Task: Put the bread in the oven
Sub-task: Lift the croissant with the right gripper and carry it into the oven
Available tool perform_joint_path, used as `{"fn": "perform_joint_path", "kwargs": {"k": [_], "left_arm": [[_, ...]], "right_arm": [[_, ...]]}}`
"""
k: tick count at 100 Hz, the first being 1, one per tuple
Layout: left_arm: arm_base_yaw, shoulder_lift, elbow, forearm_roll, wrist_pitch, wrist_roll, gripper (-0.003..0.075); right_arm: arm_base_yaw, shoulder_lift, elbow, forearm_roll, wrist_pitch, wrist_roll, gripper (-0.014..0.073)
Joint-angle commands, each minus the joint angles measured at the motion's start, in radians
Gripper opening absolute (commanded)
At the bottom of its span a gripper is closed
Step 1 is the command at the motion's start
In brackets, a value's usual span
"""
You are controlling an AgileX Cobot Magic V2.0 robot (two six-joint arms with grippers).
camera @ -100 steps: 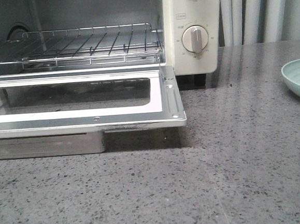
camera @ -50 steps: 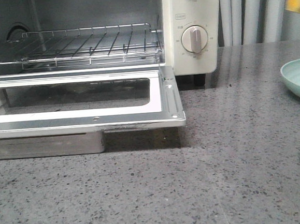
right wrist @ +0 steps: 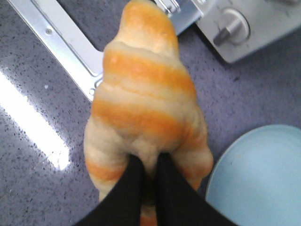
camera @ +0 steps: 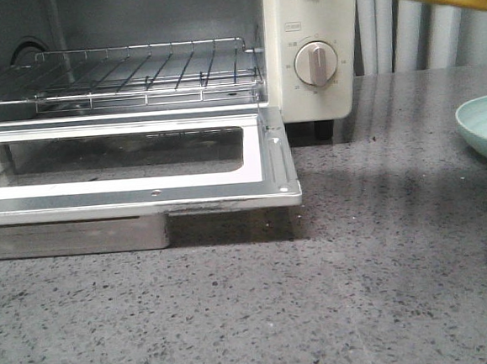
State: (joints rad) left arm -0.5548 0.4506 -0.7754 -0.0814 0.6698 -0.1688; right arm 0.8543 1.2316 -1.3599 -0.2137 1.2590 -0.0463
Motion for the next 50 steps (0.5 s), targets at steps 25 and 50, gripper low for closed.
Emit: {"fn": "perform_joint_path", "kwargs": {"k": [25, 50], "left_arm": [[0.0, 0.006, -0.031, -0.014, -0.073, 0.001, -0.0021], [0.0, 0.006, -0.031, -0.016, -0.067, 0.001, -0.0021]], "right_arm": [[0.163, 0.277, -0.303, -0.207, 0.026, -0.01, -0.0069], [0.166, 0.413, -0.441, -0.28, -0.066, -0.026, -0.0069]]}}
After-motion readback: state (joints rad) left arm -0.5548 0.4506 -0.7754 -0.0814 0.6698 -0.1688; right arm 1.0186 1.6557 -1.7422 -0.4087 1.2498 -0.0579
